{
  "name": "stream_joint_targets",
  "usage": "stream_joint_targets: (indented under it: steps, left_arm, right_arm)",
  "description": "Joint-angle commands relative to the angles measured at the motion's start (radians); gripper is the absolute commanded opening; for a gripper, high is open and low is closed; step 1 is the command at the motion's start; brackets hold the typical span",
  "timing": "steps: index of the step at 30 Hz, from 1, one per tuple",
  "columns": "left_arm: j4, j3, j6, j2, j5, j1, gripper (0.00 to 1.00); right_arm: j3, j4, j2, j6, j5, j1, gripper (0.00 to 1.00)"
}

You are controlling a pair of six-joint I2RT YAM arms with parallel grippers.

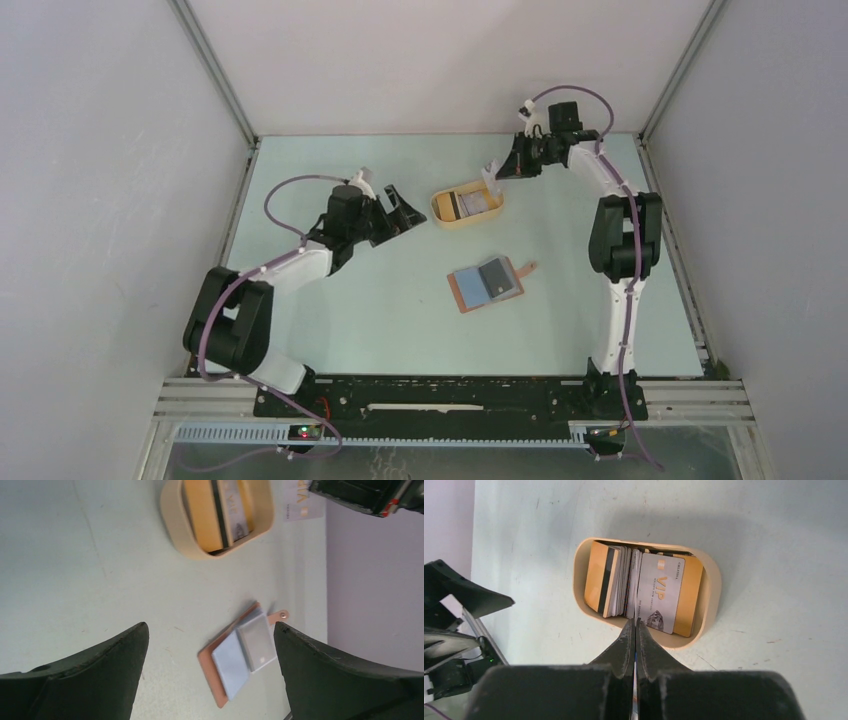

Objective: Put the credit cards into the card holder
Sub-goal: Pick up the credit card from the storage box.

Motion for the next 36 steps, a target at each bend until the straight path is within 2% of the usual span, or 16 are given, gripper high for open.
stream_joint_targets:
  steps: [1, 4, 7, 13, 18, 21, 24, 26, 31, 36]
  left_arm:
    - [0.033, 0.011, 0.042, -0.139, -0.009, -0.007, 1.0]
    - [0.056, -0.015, 0.034, -0.194, -0.014, -0.01, 1.0]
    - [0.137, -0.058, -0.007, -0.235, 0.007, -0.012, 1.0]
    - [0.374, -0.162, -0.2, -0.218, 0.117, -0.02, 1.0]
    - [0.446, -0.234, -0.201, -0.265, 0.086, -0.096, 1.0]
    - [0.617, -0.292, -0.272, -0.245, 0.084, -0.14, 0.99]
    - [0.788, -0.339, -0.342, -0.2, 0.06, -0.181, 0.94]
    - [0.844, -0.344, -0.355, -0.174, 0.042, -0.211, 0.89]
    - [0.908, -0.338, -0.385, -0.109, -0.002, -0.27, 0.76]
    - [0.939, -0.332, -0.41, -0.067, -0.014, -0.304, 0.65]
  right_arm:
    - [-0.016, -0.007, -0.11, -0.084, 0.038, -0.01, 0.0]
    - [-0.029, -0.016, -0.127, -0.084, 0.009, -0.007, 0.0]
    - [-0.092, -0.018, -0.189, -0.135, -0.109, -0.008, 0.0]
    - [-0.383, 0.061, -0.397, -0.154, -0.378, 0.002, 0.0]
    - [-0.589, 0.098, -0.529, -0.145, -0.498, 0.017, 0.0]
    - [-0.709, 0.172, -0.577, -0.095, -0.569, 0.028, 0.0]
    - [-0.762, 0.215, -0.59, -0.091, -0.622, 0.053, 0.0]
    - [-0.765, 0.207, -0.573, -0.094, -0.657, 0.074, 0.0]
    - [-0.763, 0.268, -0.529, -0.021, -0.736, 0.097, 0.0]
    - [-0.764, 0.288, -0.516, 0.003, -0.745, 0.114, 0.0]
